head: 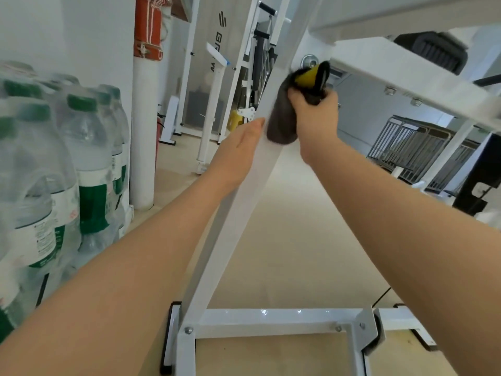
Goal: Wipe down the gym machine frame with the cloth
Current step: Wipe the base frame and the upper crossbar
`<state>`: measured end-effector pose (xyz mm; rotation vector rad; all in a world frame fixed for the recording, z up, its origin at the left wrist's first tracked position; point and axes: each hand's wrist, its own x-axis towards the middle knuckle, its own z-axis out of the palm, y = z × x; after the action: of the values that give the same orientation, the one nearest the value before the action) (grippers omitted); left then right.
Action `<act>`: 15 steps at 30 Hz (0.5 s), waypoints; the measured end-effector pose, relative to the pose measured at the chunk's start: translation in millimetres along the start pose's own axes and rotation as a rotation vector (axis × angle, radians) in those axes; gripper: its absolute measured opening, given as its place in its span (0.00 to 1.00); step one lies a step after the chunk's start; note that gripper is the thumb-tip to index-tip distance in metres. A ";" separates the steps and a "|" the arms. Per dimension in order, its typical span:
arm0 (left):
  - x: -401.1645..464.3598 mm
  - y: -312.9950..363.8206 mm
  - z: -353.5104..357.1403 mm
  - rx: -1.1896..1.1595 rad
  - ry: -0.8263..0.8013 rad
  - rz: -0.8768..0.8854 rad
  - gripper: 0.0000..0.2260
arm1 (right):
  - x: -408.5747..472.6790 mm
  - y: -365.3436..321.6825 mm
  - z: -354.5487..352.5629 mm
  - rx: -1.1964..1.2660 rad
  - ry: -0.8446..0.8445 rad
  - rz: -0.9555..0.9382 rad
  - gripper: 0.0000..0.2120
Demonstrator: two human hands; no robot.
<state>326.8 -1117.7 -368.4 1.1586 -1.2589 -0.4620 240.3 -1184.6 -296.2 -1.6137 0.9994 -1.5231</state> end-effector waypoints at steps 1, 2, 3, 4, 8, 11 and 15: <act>1.4 -0.3 -1.3 0.007 -0.001 -0.009 0.21 | 3.5 -6.8 1.4 0.017 0.008 -0.006 0.26; 2.2 -2.0 -2.1 0.007 -0.004 -0.017 0.21 | 3.6 -9.3 4.2 0.039 0.008 -0.003 0.27; 0.7 -3.5 -2.5 0.000 -0.005 -0.020 0.21 | 0.8 -7.1 7.3 0.054 0.002 -0.004 0.29; -1.2 -6.3 -1.9 -0.012 -0.003 -0.020 0.21 | -4.2 0.0 10.1 0.057 0.000 -0.010 0.31; -11.9 -25.9 2.9 -0.068 0.034 -0.024 0.18 | -41.8 55.4 16.1 0.049 -0.006 0.026 0.33; -28.6 -57.0 8.9 -0.033 0.046 -0.050 0.18 | -72.0 96.5 20.2 0.042 -0.069 0.104 0.32; -61.5 -108.4 21.7 -0.071 0.088 -0.066 0.18 | -106.7 146.5 26.4 0.034 -0.110 0.125 0.32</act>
<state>320.7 -1120.8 -494.8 1.1511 -1.1230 -0.4956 254.6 -1158.5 -476.9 -1.5635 0.9903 -1.3466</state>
